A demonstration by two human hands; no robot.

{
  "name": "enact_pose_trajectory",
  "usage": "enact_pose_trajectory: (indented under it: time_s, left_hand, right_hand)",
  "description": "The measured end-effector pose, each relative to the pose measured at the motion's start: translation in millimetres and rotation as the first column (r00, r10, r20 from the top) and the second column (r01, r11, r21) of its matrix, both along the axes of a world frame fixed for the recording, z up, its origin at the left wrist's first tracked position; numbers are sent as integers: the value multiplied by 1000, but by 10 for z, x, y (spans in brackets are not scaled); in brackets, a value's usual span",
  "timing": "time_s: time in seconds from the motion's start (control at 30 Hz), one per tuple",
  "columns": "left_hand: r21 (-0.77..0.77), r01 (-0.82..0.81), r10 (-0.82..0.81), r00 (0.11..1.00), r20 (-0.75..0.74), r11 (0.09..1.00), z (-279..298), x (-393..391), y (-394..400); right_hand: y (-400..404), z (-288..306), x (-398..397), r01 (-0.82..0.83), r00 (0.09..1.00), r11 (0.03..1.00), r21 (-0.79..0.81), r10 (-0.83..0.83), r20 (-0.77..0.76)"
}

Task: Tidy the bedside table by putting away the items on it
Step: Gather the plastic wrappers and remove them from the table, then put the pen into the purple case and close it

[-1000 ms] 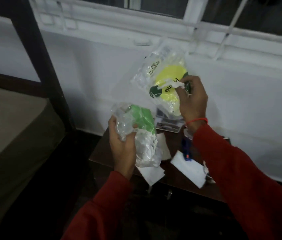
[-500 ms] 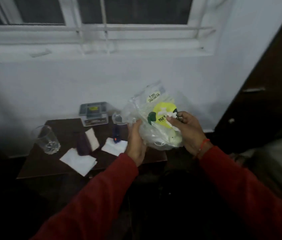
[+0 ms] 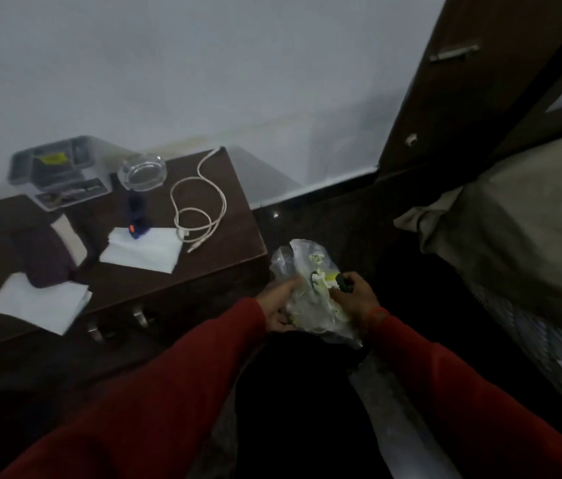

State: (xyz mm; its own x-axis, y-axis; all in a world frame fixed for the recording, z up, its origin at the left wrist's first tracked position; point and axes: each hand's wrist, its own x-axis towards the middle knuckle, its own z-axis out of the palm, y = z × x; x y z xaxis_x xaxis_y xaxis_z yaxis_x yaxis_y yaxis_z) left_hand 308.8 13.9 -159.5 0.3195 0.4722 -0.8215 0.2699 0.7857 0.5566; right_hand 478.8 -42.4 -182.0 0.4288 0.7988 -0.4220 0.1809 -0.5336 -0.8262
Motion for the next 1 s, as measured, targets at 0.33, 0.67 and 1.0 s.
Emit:
enact_pose_trajectory:
  time_s: [0.33,0.67,1.0]
  left_hand:
    - [261,263,-194,946,-261,929,-593,-12,14]
    - [398,429,-359,902,-241,811,-397,-632,-25]
    - [548,-121,121,992,36,828,923,-1772,-38]
  right_hand:
    - [358,-1046,-72,-149,949,898,-415,247,194]
    - [260,-1107,-264,-297,738,634,-714,627,250]
    - [683,313,-370,-341,685,888,-309,460,565]
